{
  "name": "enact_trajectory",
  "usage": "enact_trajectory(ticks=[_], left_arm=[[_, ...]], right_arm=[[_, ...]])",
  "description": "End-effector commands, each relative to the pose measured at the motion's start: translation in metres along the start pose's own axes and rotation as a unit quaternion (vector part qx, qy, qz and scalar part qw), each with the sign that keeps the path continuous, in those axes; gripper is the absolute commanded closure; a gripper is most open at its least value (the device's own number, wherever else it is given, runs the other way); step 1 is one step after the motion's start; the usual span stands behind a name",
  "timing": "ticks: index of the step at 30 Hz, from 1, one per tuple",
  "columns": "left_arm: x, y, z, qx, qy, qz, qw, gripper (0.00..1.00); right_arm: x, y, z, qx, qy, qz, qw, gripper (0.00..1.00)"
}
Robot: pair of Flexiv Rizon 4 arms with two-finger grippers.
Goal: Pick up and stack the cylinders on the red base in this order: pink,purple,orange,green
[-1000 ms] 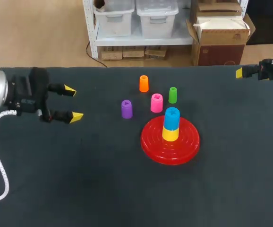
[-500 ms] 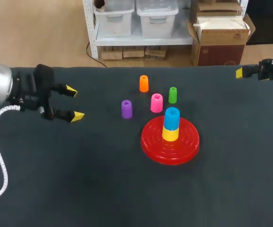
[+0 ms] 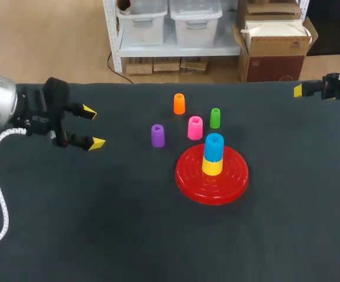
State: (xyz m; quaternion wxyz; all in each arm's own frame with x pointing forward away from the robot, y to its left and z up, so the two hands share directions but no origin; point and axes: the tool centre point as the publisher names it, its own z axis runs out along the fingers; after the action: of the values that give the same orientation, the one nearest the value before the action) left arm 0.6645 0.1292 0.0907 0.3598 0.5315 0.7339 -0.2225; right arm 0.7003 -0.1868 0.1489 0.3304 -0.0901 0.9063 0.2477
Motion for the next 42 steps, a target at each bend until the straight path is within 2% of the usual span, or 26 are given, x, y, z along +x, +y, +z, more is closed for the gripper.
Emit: enact_trajectory(ticks=[1,15,16,18,19,21,25,28,30,31,33,36,40,42], left_arm=[[-0.001,0.002,0.001,0.002,0.003,0.0,1.0,0.0],[-0.001,0.002,0.001,0.002,0.003,0.0,1.0,0.0],[-0.001,0.002,0.001,0.002,0.003,0.0,1.0,0.0],[-0.001,0.002,0.001,0.002,0.003,0.0,1.0,0.0],[-0.001,0.002,0.001,0.002,0.003,0.0,1.0,0.0],[-0.001,0.002,0.001,0.002,0.003,0.0,1.0,0.0],[-0.001,0.002,0.001,0.002,0.003,0.0,1.0,0.0],[-0.001,0.002,0.001,0.002,0.003,0.0,1.0,0.0],[-0.001,0.002,0.001,0.002,0.003,0.0,1.0,0.0],[-0.001,0.002,0.001,0.002,0.003,0.0,1.0,0.0],[-0.001,0.002,0.001,0.002,0.003,0.0,1.0,0.0],[-0.001,0.002,0.001,0.002,0.003,0.0,1.0,0.0],[-0.001,0.002,0.001,0.002,0.003,0.0,1.0,0.0],[-0.001,0.002,0.001,0.002,0.003,0.0,1.0,0.0]], right_arm=[[0.0,0.001,0.0,0.002,0.0,0.0,1.0,0.0],[0.0,0.001,0.0,0.002,0.0,0.0,1.0,0.0],[-0.006,0.008,0.008,0.013,0.021,-0.024,0.999,0.0],[-0.014,0.018,0.021,0.007,0.039,-0.053,0.998,0.0],[-0.019,0.028,0.032,0.015,0.063,-0.09,0.994,0.0],[-0.025,0.042,0.046,0.008,0.092,-0.127,0.988,0.0],[-0.029,0.074,0.074,0.006,0.169,-0.219,0.961,0.0],[-0.026,0.091,0.09,-0.007,0.219,-0.263,0.94,0.0],[-0.02,0.101,0.102,-0.009,0.264,-0.293,0.919,0.0],[-0.019,0.104,0.104,-0.011,0.269,-0.299,0.916,0.0],[-0.012,0.114,0.116,-0.016,0.305,-0.328,0.894,0.0],[-0.004,0.122,0.13,-0.035,0.347,-0.338,0.874,0.0],[0.002,0.127,0.15,-0.06,0.387,-0.33,0.859,0.0],[0.007,0.127,0.159,-0.068,0.411,-0.329,0.847,0.0]])
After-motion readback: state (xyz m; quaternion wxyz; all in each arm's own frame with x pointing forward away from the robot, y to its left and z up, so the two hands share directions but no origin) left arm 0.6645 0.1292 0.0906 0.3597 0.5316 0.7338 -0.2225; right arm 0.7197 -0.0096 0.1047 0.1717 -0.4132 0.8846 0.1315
